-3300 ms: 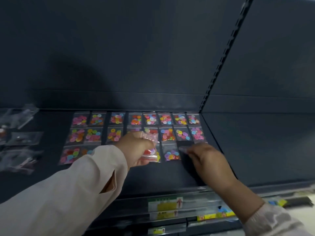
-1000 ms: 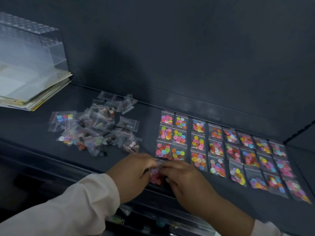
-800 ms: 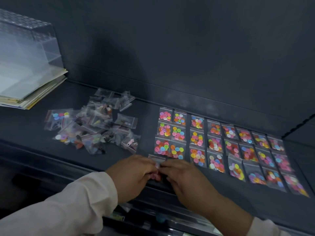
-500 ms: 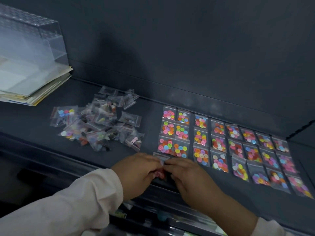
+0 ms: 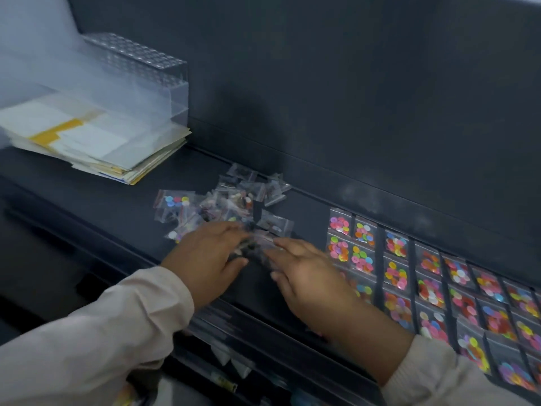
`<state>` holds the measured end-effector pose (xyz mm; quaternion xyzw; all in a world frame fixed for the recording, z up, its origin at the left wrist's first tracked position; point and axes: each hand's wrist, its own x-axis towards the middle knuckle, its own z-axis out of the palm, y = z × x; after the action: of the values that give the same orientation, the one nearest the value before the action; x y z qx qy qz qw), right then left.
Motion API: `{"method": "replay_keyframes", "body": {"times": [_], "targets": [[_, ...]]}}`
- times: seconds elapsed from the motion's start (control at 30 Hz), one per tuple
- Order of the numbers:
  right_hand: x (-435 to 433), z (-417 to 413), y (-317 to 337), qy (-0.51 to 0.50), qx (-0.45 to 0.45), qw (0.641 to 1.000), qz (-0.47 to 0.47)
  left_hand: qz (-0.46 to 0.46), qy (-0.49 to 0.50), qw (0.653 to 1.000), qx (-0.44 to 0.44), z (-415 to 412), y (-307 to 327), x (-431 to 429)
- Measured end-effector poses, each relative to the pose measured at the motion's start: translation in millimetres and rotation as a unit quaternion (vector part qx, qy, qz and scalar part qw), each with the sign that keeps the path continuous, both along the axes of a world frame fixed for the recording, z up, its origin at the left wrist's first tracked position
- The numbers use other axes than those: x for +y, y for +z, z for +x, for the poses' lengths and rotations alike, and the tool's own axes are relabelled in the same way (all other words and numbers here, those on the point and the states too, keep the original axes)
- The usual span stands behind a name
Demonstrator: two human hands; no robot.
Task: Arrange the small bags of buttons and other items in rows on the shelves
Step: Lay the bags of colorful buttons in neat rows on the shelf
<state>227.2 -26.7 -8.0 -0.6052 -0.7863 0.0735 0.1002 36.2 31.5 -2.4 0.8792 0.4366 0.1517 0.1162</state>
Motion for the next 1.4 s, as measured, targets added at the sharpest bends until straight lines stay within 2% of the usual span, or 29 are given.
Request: {"method": "replay_keyframes", "body": {"times": [0.17, 0.37, 0.47, 0.53, 0.63, 0.7, 0.83, 0.9, 0.97, 1.03, 1.2, 1.4], "targets": [[40, -35, -5, 0.026, -0.050, 0.994, -0.096, -0.039, 0.065, 0.995, 0.064, -39, -5, 27], [87, -54, -6, 0.010, -0.099, 0.983, -0.156, -0.121, 0.042, 0.982, 0.137, -66, -15, 52], [106, -56, -2, -0.039, -0.109, 0.981, -0.154, -0.101, 0.062, 0.989, 0.086, -77, -18, 68], [117, -61, 2, -0.057, -0.107, 0.986, -0.114, -0.079, 0.102, 0.991, 0.045, -83, -17, 83], [129, -77, 6, -0.033, -0.054, 0.997, -0.035, -0.056, 0.157, 0.986, 0.027, -88, -12, 107], [136, -90, 4, -0.003, -0.012, 1.000, -0.019, -0.068, 0.178, 0.981, 0.034, -90, -11, 123], [154, -105, -8, 0.014, -0.013, 0.999, -0.031, -0.117, 0.224, 0.966, 0.050, -88, -17, 151], [163, -105, -11, -0.018, -0.015, 0.999, -0.045, -0.126, 0.244, 0.958, 0.082, -84, -21, 158], [174, -104, -9, -0.082, 0.021, 0.995, -0.062, -0.130, 0.252, 0.954, 0.095, -82, -24, 165], [184, -103, -5, -0.125, 0.053, 0.987, -0.086, -0.134, 0.247, 0.957, 0.077, -83, -27, 169], [199, -103, 3, -0.080, -0.023, 0.978, -0.193, -0.155, 0.248, 0.956, 0.022, -88, -28, 176], [200, -102, -3, -0.105, 0.026, 0.981, -0.159, -0.175, 0.276, 0.943, -0.062, -95, -32, 178]]}}
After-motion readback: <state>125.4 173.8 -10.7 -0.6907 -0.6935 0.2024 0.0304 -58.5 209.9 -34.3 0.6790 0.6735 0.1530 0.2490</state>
